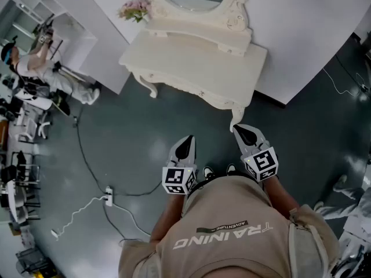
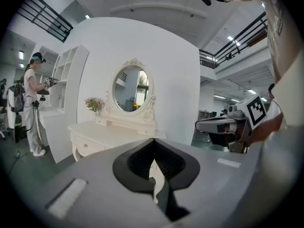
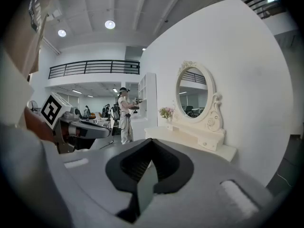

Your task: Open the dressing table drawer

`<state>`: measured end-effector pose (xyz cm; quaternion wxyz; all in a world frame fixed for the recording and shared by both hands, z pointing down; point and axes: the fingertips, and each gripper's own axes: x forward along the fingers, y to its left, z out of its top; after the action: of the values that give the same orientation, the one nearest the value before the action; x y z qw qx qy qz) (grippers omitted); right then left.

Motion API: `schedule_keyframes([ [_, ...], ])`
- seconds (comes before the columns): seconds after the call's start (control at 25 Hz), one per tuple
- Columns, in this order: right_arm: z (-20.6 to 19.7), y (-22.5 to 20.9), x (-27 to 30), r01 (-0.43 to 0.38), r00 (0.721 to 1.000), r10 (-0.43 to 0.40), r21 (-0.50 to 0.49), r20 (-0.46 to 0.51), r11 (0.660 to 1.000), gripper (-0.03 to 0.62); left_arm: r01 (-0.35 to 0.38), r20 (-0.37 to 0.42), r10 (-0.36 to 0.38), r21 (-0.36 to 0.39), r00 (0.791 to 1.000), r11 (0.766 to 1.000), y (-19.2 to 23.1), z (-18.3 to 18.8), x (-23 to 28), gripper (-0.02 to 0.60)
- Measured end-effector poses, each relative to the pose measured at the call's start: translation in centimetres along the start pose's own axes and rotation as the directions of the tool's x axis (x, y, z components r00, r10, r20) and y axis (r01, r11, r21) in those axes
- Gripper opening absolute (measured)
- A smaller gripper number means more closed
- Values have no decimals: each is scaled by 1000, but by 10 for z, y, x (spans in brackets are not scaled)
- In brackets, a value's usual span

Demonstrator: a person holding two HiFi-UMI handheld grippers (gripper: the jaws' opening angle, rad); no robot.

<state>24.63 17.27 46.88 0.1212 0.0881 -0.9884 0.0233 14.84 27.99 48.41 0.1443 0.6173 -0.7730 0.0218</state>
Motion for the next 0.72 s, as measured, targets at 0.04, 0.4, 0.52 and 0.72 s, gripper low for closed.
schedule_keyframes([
  [0.04, 2, 1, 0, 6, 1000, -6, 6, 9, 1000, 2, 1, 1, -1, 1, 1000, 1000, 2, 1, -1, 18],
  [0.4, 9, 4, 10, 65, 997, -67, 47, 42, 997, 2, -2, 11, 2, -2, 1000, 1000, 23, 0, -11, 18],
  [0.52, 10, 10, 16, 70, 996, -72, 38, 43, 997, 2, -2, 13, 2, -11, 1000, 1000, 33, -4, -13, 18],
  [0.72, 22, 18, 16, 130, 984, -130, 8, 121, 991, 2, -6, 31, 7, -36, 999, 999, 52, -11, -15, 18],
])
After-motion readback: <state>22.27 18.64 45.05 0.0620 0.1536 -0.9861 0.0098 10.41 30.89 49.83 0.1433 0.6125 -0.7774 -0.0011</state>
